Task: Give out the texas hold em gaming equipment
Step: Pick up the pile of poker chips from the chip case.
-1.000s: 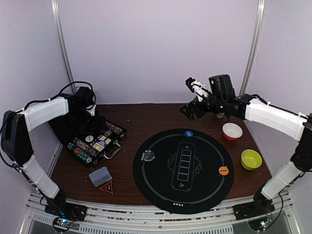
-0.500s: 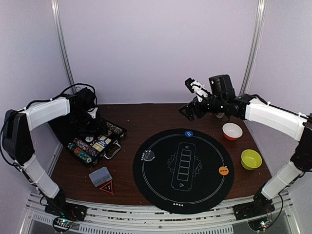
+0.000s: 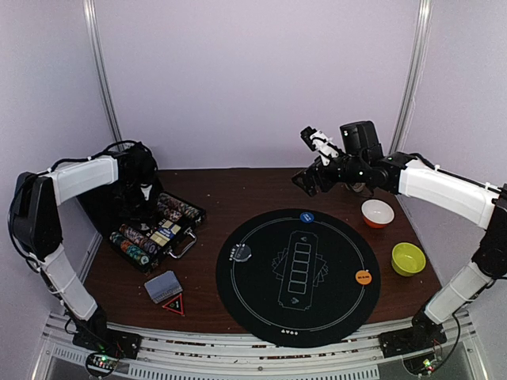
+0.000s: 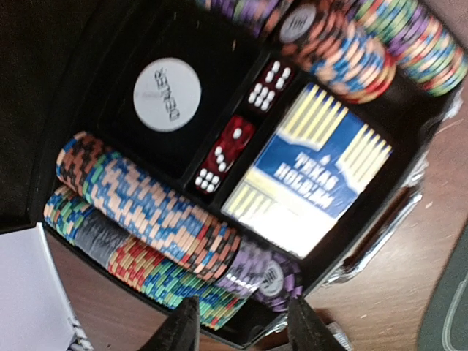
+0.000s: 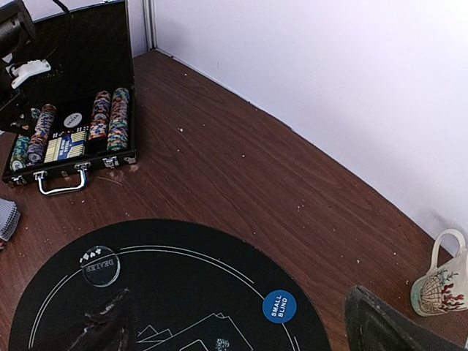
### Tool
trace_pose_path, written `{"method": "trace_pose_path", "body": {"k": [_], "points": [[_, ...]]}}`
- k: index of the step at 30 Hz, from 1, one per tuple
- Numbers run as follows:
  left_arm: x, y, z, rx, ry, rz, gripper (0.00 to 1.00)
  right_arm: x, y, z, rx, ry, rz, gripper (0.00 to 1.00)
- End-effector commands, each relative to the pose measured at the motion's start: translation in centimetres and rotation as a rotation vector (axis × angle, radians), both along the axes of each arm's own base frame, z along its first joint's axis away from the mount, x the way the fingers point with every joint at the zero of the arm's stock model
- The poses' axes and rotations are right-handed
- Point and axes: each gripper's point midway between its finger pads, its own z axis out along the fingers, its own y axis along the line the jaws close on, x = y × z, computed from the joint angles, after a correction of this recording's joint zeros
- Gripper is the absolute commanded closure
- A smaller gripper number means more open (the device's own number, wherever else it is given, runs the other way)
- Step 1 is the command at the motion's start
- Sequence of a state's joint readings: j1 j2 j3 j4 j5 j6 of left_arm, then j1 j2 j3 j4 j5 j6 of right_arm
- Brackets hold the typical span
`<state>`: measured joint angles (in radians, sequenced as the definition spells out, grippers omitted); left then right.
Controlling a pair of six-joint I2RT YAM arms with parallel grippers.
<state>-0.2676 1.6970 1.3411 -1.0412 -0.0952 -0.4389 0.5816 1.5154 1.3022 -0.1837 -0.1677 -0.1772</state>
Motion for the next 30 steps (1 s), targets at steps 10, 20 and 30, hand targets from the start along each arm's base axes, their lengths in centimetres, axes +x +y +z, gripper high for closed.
{"method": "trace_pose_path", "body": {"k": [10, 20, 30], "points": [[-6.8, 2.5, -3.4, 0.148, 0.233, 0.009, 0.53, 0.4, 0.5, -0.8, 0.000, 0.033, 0.020, 0.00], [-5.5, 3.6, -5.0, 0.222, 0.172, -0.008, 0.52, 0.4, 0.4, -1.0, -0.010, 0.042, 0.023, 0.00], [-5.4, 2.4, -6.0, 0.141, 0.127, -0.068, 0.57, 0.6, 0.4, -1.5, -0.025, 0.057, 0.022, 0.00]]}}
